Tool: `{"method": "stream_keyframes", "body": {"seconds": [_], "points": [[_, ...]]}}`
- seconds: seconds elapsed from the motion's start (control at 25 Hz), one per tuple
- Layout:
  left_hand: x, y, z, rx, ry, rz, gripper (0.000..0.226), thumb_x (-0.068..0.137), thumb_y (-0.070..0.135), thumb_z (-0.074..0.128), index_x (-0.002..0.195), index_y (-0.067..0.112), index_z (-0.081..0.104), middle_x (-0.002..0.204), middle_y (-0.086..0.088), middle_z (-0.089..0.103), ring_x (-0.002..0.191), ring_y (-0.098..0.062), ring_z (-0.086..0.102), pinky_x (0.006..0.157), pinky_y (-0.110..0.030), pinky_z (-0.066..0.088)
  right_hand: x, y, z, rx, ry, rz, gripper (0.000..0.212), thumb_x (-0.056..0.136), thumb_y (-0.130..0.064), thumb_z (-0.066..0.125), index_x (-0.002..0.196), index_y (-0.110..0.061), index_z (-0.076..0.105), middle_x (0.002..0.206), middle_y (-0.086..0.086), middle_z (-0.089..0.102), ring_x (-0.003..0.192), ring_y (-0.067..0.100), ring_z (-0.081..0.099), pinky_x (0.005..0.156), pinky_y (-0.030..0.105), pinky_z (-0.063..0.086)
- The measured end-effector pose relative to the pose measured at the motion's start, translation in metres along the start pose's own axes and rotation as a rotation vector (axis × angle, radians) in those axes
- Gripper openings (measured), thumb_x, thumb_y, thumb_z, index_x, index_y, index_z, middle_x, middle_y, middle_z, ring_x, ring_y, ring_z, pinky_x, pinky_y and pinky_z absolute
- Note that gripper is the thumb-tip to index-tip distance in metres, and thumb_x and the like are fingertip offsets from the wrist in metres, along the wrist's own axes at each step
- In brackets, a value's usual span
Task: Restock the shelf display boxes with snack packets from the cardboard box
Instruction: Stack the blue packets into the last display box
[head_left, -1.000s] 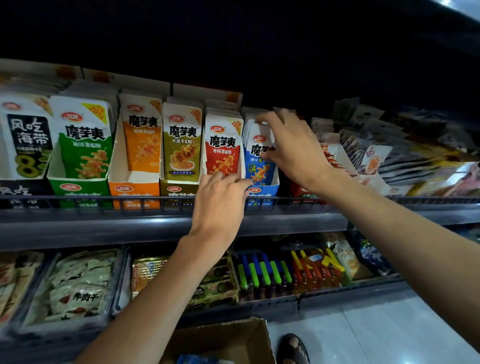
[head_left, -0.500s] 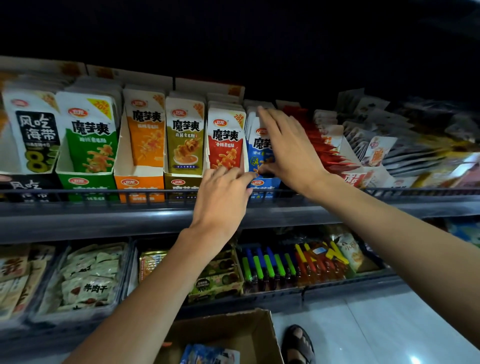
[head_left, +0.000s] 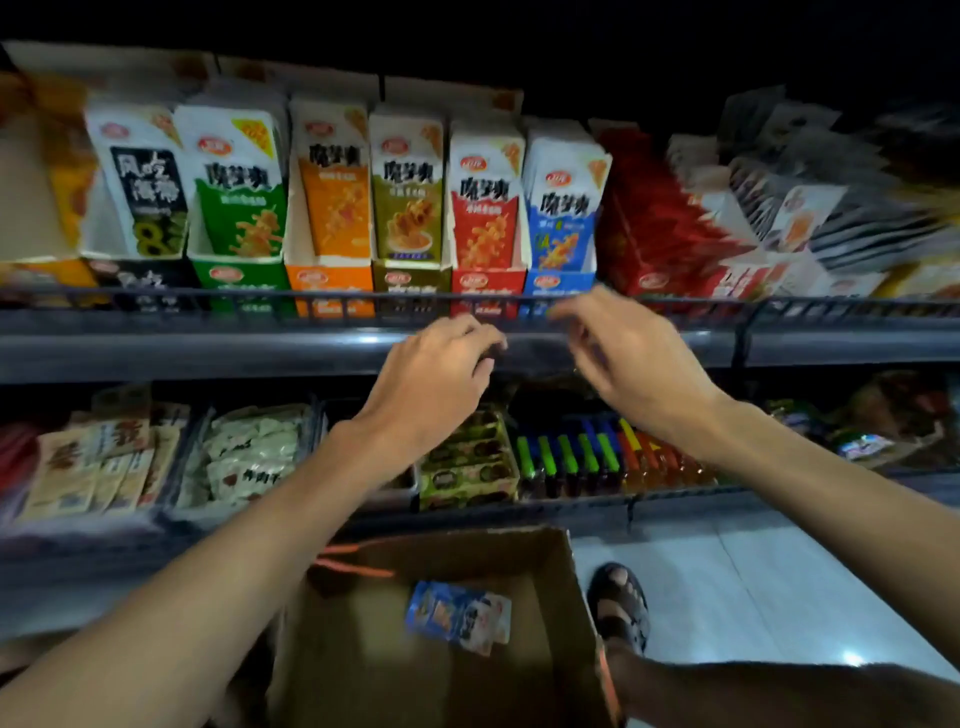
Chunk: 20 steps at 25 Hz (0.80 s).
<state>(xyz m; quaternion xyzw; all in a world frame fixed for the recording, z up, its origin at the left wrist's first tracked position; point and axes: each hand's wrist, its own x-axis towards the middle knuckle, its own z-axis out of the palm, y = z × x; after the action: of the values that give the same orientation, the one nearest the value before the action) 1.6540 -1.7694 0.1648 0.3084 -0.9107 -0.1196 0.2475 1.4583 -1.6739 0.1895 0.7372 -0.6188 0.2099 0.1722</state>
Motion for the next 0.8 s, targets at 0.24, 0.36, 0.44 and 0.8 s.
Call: {"method": "stream_keyframes", "body": {"seconds": [0.24,0.36,0.44,0.8], "points": [[-0.084,-0.045,0.038,-0.008,-0.889,-0.192,0.038,0.092,0.043,0.059,0.125,0.024,0.060,0.107,0.004,0.063,0.091,-0.016,0.060,0.081,-0.032,0.051,-0.106,-0.050,0.126,0.118,-0.968,0.123,0.023,0.096,-0.021,0.055,0.116,-0.026,0.065,0.119,0.001,0.065,0.107,0.021,0.063,0.088,0.039,0.053],[-0.121,-0.078,0.058,0.045,-0.959,-0.325,0.040,0.093,0.046,0.056,0.129,0.027,0.055,0.112,0.006,0.059,0.091,-0.013,0.057,0.078,-0.030,0.049,-0.153,-0.071,0.194,0.287,-1.269,0.302,0.027,0.094,-0.027,0.060,0.119,-0.021,0.068,0.121,0.004,0.066,0.112,0.022,0.062,0.093,0.034,0.050],[-0.139,-0.099,0.069,0.175,-0.916,-0.417,0.038,0.093,0.046,0.054,0.127,0.029,0.053,0.119,0.003,0.059,0.099,-0.017,0.059,0.079,-0.033,0.050,-0.177,-0.076,0.239,0.312,-1.309,0.406,0.034,0.091,-0.030,0.064,0.123,-0.019,0.066,0.123,0.005,0.065,0.112,0.023,0.062,0.092,0.031,0.049],[-0.211,-0.151,0.162,0.353,-0.813,-0.826,0.072,0.091,0.027,0.055,0.148,0.003,0.017,0.139,-0.019,0.044,0.113,-0.033,0.057,0.084,-0.038,0.048,-0.245,-0.097,0.369,0.326,-1.067,0.837,0.072,0.085,-0.027,0.074,0.143,-0.010,0.034,0.149,0.013,0.031,0.133,0.032,0.040,0.105,0.039,0.041]]}}
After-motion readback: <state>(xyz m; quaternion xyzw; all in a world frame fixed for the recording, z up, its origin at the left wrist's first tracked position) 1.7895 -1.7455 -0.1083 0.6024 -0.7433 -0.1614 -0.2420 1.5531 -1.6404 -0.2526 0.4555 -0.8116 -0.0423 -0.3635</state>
